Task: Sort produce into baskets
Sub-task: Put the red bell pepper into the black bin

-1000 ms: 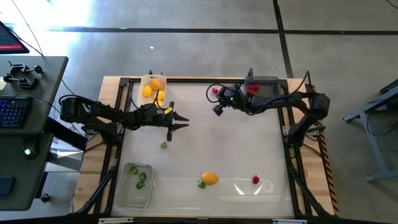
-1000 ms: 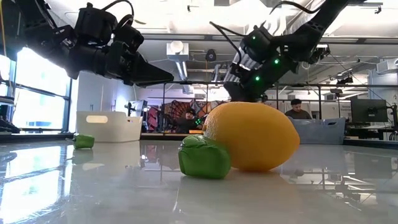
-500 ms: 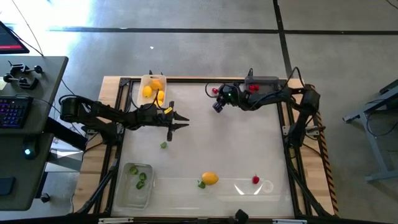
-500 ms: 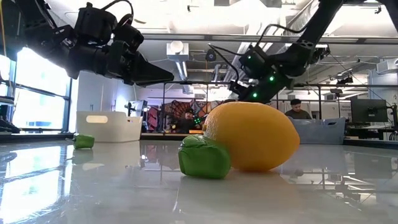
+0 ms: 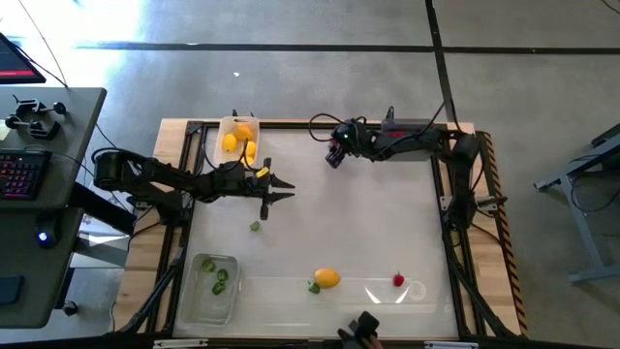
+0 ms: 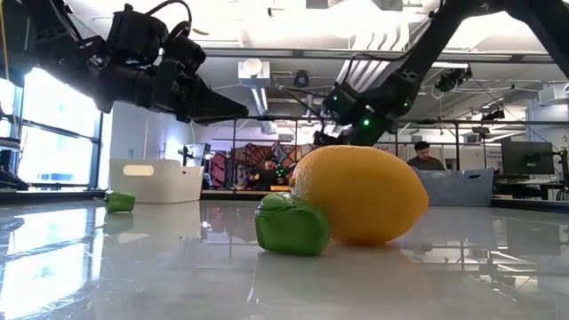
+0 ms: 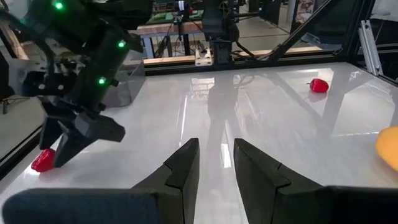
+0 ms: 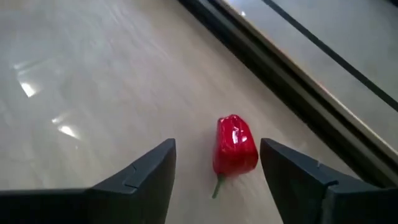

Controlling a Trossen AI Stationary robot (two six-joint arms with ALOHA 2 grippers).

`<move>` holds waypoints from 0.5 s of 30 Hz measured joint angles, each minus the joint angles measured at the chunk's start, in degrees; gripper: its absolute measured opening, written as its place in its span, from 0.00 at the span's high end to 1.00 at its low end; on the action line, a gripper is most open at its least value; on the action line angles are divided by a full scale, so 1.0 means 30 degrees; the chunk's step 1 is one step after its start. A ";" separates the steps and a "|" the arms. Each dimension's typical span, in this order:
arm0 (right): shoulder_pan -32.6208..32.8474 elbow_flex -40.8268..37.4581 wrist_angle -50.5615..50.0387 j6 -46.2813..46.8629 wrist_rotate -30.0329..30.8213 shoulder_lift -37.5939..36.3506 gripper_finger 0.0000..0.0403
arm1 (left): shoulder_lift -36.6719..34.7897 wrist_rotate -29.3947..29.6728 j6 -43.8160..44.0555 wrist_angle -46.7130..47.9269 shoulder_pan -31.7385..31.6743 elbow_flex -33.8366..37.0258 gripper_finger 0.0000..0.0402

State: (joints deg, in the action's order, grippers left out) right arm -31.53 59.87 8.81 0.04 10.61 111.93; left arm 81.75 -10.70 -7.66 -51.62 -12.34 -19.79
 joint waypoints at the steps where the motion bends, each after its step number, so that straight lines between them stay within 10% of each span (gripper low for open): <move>1: 0.0000 0.0140 -0.0009 -0.0019 0.0003 0.0125 0.45 | -0.0007 0.0006 0.0000 0.0001 0.0000 0.0000 0.79; 15: -0.0514 0.0514 -0.1846 0.0537 0.0029 0.0231 0.66 | -0.0007 0.0000 0.0000 -0.0007 0.0000 0.0000 0.79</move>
State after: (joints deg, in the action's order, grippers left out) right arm -33.07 61.41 3.27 1.65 10.70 112.62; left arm 81.73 -10.70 -7.66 -51.64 -12.34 -19.79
